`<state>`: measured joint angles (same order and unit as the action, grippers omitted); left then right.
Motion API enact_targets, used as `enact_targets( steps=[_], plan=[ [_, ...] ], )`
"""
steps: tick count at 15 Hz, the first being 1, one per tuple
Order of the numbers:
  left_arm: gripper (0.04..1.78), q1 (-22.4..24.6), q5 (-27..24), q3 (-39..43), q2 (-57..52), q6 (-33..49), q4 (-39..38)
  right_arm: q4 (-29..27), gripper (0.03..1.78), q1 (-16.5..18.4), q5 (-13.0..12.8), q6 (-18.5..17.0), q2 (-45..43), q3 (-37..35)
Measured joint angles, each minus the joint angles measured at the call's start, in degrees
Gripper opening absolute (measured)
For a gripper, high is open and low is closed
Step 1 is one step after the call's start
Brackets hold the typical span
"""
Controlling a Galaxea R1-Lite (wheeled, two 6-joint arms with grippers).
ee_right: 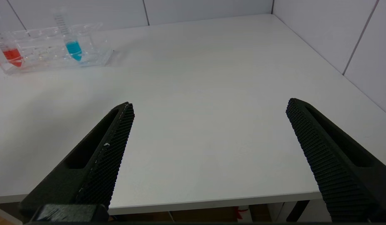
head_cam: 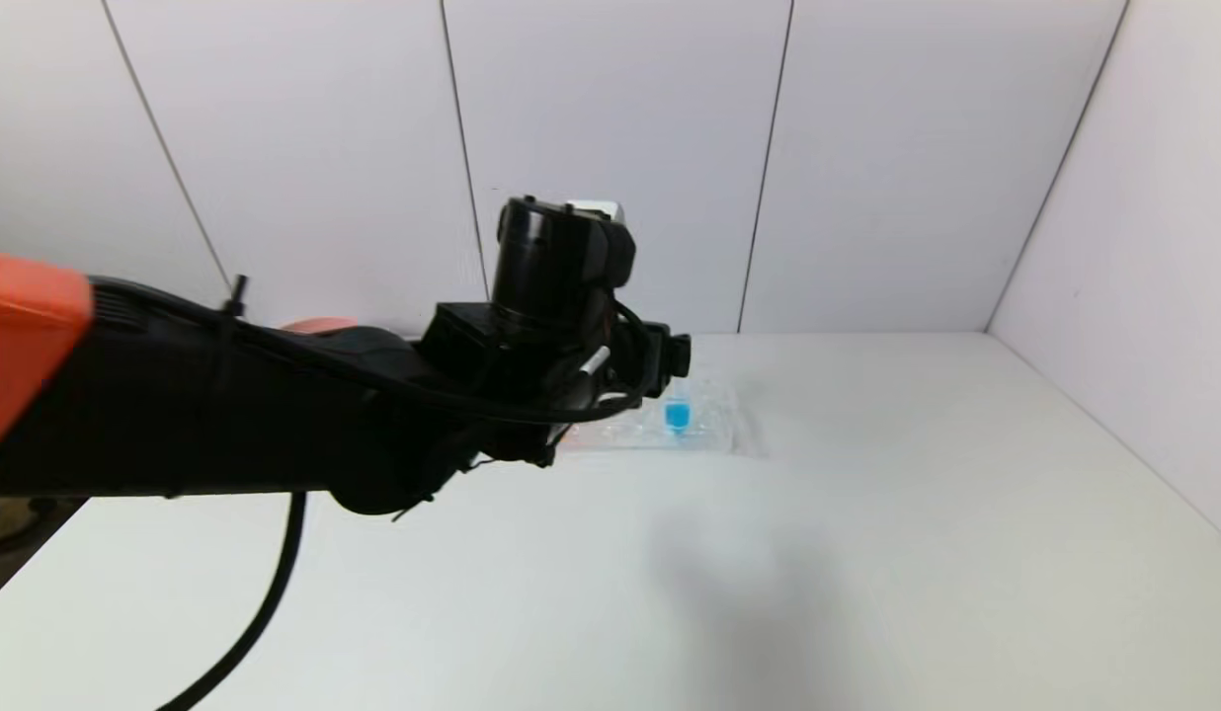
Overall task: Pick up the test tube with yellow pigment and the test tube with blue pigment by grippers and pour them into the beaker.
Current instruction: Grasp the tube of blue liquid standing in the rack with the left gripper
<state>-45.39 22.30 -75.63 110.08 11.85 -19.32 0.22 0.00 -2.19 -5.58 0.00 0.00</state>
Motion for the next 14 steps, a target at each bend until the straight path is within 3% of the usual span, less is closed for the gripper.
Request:
enact_targets(
  steps=[5, 14],
  plan=[
    [1.78, -0.7, 4.3, -2.4, 8.0, -0.8, -3.3, 0.0, 1.77, 0.0, 0.0, 0.0, 0.0, 0.0],
    [1.78, -0.6, 5.4, -13.7, 18.0, -0.9, -3.2, 0.0, 1.77, 0.0, 0.0, 0.0, 0.0, 0.0]
  ],
)
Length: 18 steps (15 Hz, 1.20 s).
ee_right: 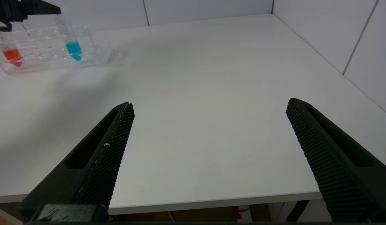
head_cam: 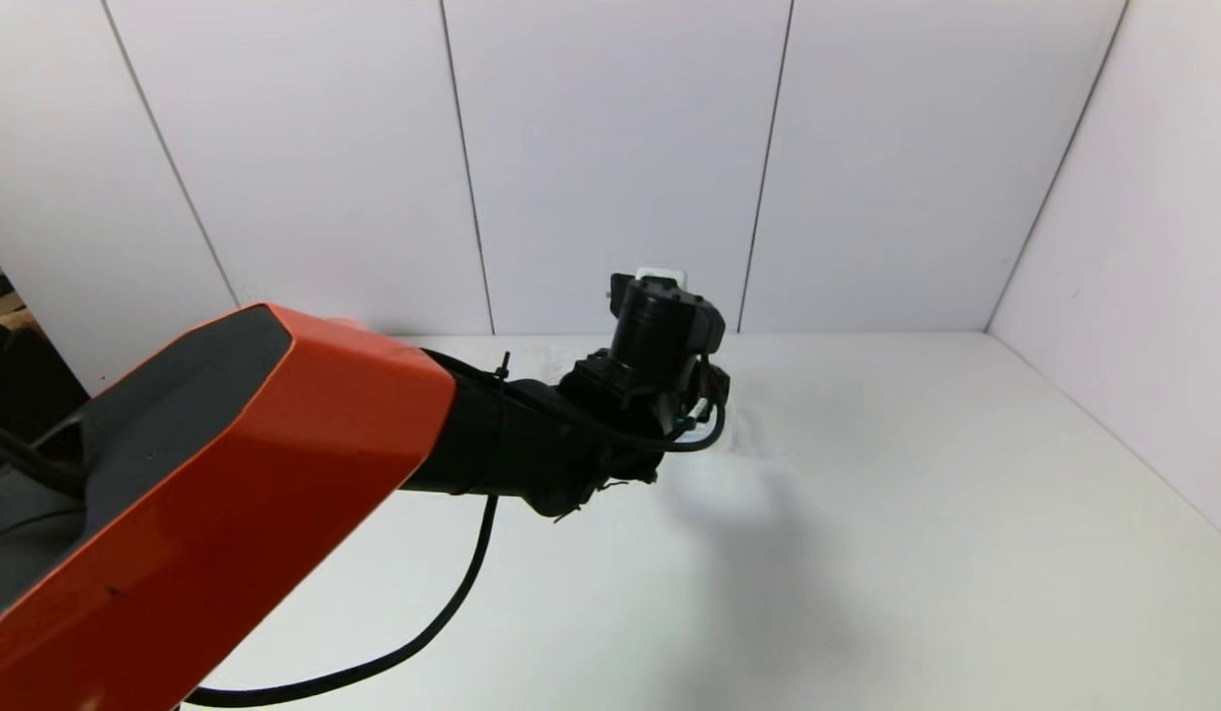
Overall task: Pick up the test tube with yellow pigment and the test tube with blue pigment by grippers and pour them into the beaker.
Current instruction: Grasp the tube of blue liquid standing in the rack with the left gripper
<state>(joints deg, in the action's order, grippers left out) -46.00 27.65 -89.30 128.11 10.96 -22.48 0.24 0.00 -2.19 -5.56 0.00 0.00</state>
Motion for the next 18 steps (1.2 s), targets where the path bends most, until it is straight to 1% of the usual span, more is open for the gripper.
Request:
enact_targets(
  steps=[10, 18],
  plan=[
    [1.78, 0.0, -0.2, -10.0, 8.4, 0.3, 2.3, 0.0, 1.77, 0.0, 0.0, 0.0, 0.0, 0.0],
    [1.78, 0.8, -0.3, -10.8, 9.9, 1.2, 2.4, 0.0, 1.77, 0.0, 0.0, 0.0, 0.0, 0.0]
  ],
)
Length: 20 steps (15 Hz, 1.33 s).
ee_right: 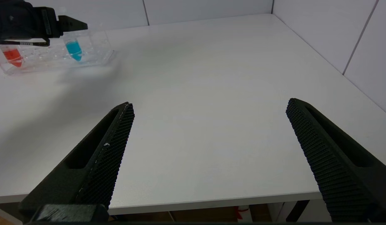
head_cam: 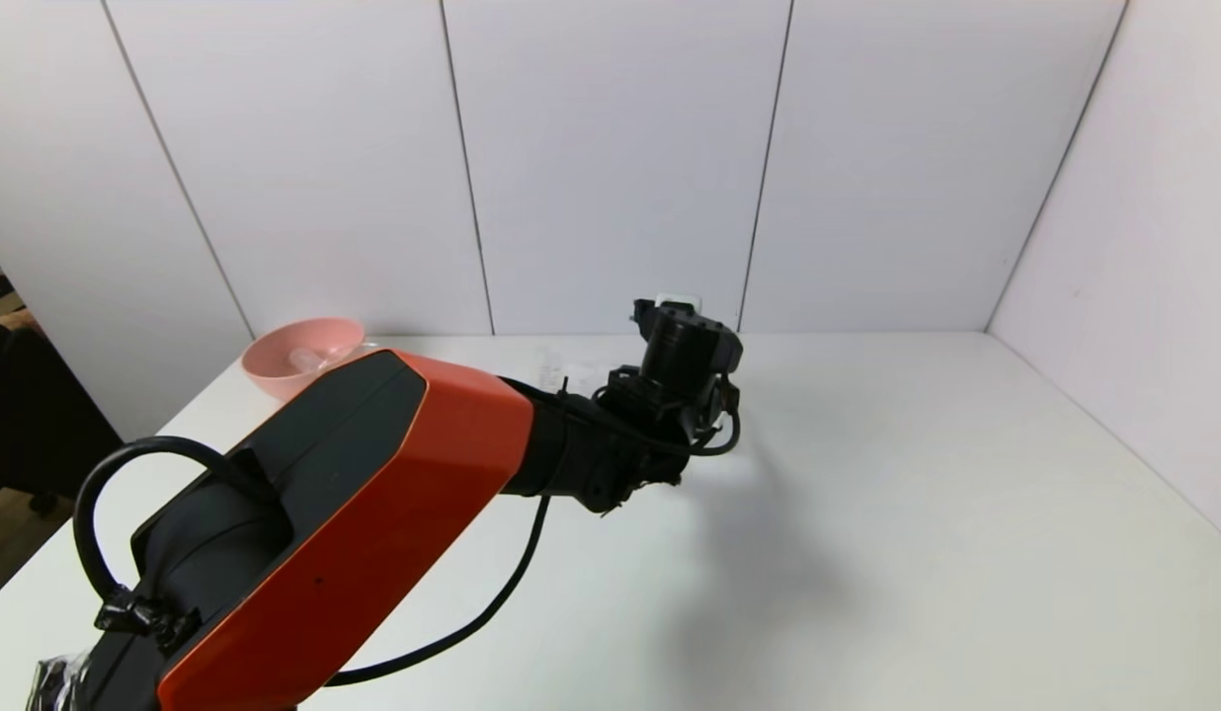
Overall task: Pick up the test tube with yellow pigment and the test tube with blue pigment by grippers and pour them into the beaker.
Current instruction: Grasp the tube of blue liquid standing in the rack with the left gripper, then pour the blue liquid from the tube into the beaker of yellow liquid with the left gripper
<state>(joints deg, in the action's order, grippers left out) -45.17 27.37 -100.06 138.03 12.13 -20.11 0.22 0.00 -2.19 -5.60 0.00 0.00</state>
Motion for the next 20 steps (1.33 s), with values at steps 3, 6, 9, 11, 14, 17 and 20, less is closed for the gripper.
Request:
enact_targets(
  steps=[3, 6, 9, 11, 14, 17, 20],
  plan=[
    [1.63, 0.4, 0.0, 0.0, 0.0, -0.1, 0.0, 0.0, 1.77, 0.0, 0.0, 0.0, 0.0, 0.0],
    [1.25, 0.7, -0.2, -0.1, 0.1, -0.2, -0.1, 0.0, 1.77, 0.0, 0.0, 0.0, 0.0, 0.0],
    [0.68, 0.7, -0.4, -0.1, -0.1, -1.0, 0.0, 0.0, 1.77, 0.0, 0.0, 0.0, 0.0, 0.0],
    [0.46, 0.6, -0.6, -0.1, -0.4, -1.1, 0.3, 0.0, 1.77, 0.0, 0.0, 0.0, 0.0, 0.0],
    [0.44, 0.7, -0.6, -0.1, -0.8, -1.1, 1.2, 0.0, 1.77, 0.0, 0.0, 0.0, 0.0, 0.0],
    [0.44, 0.7, -0.6, -0.1, -1.1, -1.1, 1.3, 0.0, 1.77, 0.0, 0.0, 0.0, 0.0, 0.0],
    [0.44, 0.7, -0.6, -0.1, -1.1, -1.1, 1.3, 0.0, 1.77, 0.0, 0.0, 0.0, 0.0, 0.0]
  ],
)
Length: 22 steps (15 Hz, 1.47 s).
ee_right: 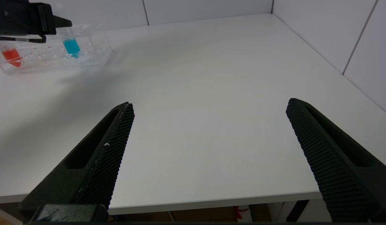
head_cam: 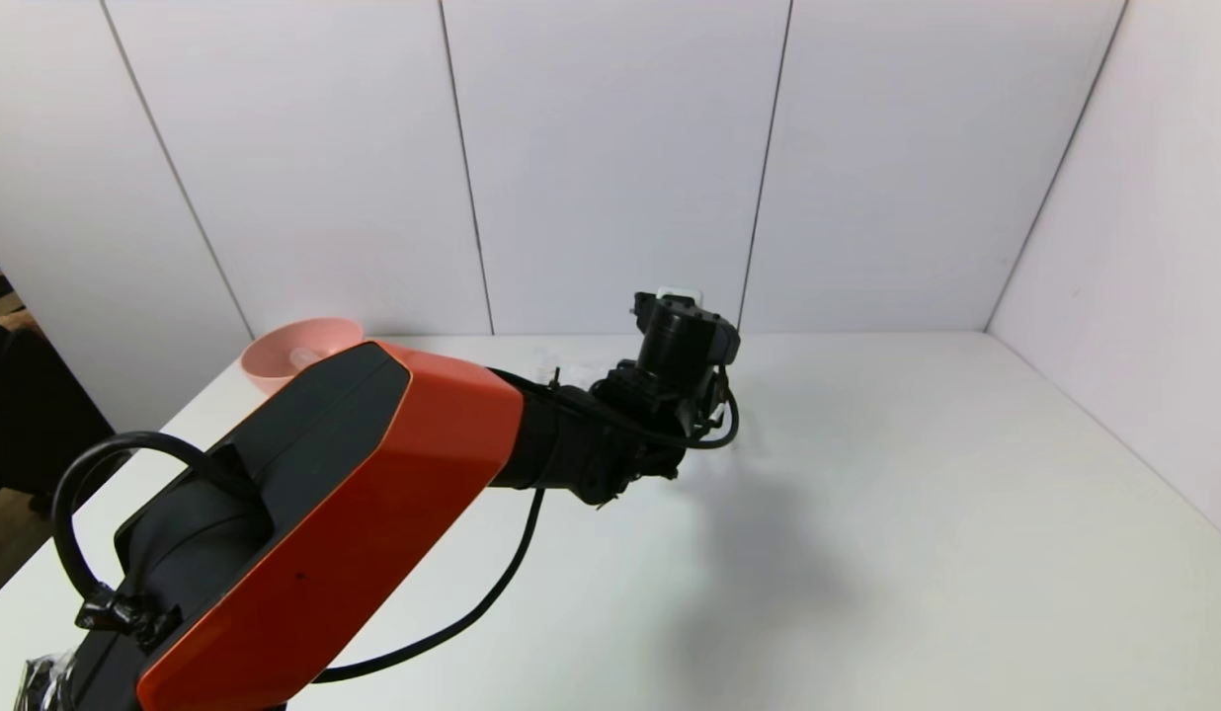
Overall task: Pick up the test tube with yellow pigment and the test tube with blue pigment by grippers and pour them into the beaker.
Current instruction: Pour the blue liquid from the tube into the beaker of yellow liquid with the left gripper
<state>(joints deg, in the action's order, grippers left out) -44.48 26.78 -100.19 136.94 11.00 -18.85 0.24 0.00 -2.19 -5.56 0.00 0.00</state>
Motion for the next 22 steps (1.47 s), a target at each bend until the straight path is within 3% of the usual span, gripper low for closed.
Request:
enact_targets(
  steps=[22],
  plan=[
    [0.44, -0.7, 0.0, -4.9, -7.9, -4.0, 5.6, 0.0, 1.77, 0.0, 0.0, 0.0, 0.0, 0.0]
  ],
)
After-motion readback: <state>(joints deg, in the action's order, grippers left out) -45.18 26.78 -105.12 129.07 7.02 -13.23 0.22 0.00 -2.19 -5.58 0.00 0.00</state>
